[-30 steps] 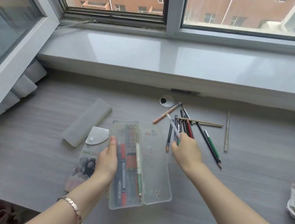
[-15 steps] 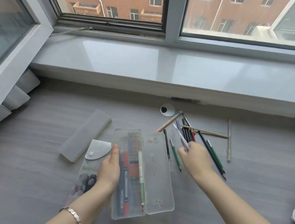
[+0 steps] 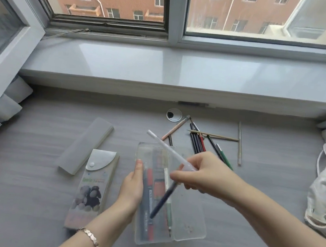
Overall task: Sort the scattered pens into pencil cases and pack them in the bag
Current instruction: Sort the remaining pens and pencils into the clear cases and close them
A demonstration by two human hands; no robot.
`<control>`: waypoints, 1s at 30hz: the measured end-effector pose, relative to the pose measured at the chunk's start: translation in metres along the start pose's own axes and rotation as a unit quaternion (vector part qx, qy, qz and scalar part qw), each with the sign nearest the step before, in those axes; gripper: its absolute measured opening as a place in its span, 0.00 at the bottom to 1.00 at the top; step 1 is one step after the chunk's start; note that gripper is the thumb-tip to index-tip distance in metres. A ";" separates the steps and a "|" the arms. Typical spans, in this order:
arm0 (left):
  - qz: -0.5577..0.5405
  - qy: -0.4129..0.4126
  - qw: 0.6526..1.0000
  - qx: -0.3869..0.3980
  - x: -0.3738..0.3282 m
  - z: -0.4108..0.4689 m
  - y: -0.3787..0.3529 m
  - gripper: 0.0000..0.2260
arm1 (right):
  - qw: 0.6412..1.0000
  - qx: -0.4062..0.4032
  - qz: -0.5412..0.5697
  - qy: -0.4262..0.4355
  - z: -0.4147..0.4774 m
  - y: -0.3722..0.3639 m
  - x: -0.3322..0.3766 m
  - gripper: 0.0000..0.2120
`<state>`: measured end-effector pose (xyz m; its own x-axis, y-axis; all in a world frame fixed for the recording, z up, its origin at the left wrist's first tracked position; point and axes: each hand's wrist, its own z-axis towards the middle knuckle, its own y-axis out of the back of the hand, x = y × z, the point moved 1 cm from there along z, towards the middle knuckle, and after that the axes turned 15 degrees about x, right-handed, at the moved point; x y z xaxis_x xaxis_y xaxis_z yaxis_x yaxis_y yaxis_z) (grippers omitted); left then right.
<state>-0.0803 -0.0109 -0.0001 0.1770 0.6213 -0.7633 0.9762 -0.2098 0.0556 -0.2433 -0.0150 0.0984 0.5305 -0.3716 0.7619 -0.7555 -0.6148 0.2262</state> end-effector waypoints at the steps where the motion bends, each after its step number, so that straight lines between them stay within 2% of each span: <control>1: 0.002 -0.004 1.000 0.002 0.000 -0.003 -0.005 0.25 | 1.000 0.007 -0.007 -0.017 0.003 -0.005 -0.004 0.09; 4: 0.002 -0.001 1.000 0.009 0.005 -0.007 -0.015 0.28 | 0.992 0.023 -0.103 -0.072 0.006 -0.016 -0.014 0.12; 7: -0.002 -0.003 1.000 0.011 0.010 -0.009 -0.022 0.26 | 0.986 -0.033 -0.156 -0.048 0.002 -0.020 -0.022 0.21; 8: -0.006 -0.004 1.000 0.013 0.011 -0.010 -0.023 0.24 | 0.990 -0.063 -0.129 -0.016 0.000 -0.020 -0.024 0.24; 9: -0.009 -0.003 1.000 0.016 0.012 -0.012 -0.025 0.23 | 0.991 -0.092 -0.093 0.028 -0.003 -0.019 -0.027 0.21; 10: -0.013 -0.001 1.000 0.017 0.012 -0.012 -0.026 0.25 | 0.989 -0.117 -0.053 0.073 -0.004 -0.017 -0.030 0.17; 12: -0.019 0.013 1.000 0.017 0.012 -0.012 -0.028 0.29 | 0.981 -0.135 0.055 0.126 -0.009 -0.011 -0.037 0.16; 15: -0.016 0.026 1.000 0.000 0.010 -0.013 -0.029 0.29 | 0.956 -0.106 0.236 0.136 -0.016 -0.004 -0.042 0.16; 18: -0.012 0.025 1.000 0.001 0.009 -0.013 -0.031 0.29 | 0.934 -0.049 0.326 0.137 -0.023 0.003 -0.044 0.10; 20: -0.010 0.028 1.000 0.000 0.007 -0.013 -0.033 0.30 | 0.948 -0.063 0.284 0.130 -0.027 0.006 -0.044 0.05; 23: -0.009 0.030 0.999 0.002 0.006 -0.013 -0.035 0.31 | 0.962 -0.126 0.203 0.132 -0.028 0.009 -0.045 0.17; 25: -0.006 0.032 0.999 0.003 0.005 -0.014 -0.037 0.30 | 0.970 -0.145 0.133 0.143 -0.029 0.010 -0.042 0.20; 27: -0.005 0.026 1.000 0.010 0.005 -0.014 -0.039 0.30 | 0.977 -0.140 0.075 0.144 -0.029 0.007 -0.037 0.17; 30: 0.006 0.007 1.000 0.021 0.003 -0.015 -0.044 0.29 | 0.988 -0.080 0.024 0.128 -0.022 -0.011 -0.032 0.06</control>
<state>-0.1205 0.0116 0.0043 0.1902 0.6287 -0.7540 0.9680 -0.2481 0.0374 -0.2607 0.0189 0.0845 0.3927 -0.1974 0.8983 -0.8398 -0.4751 0.2627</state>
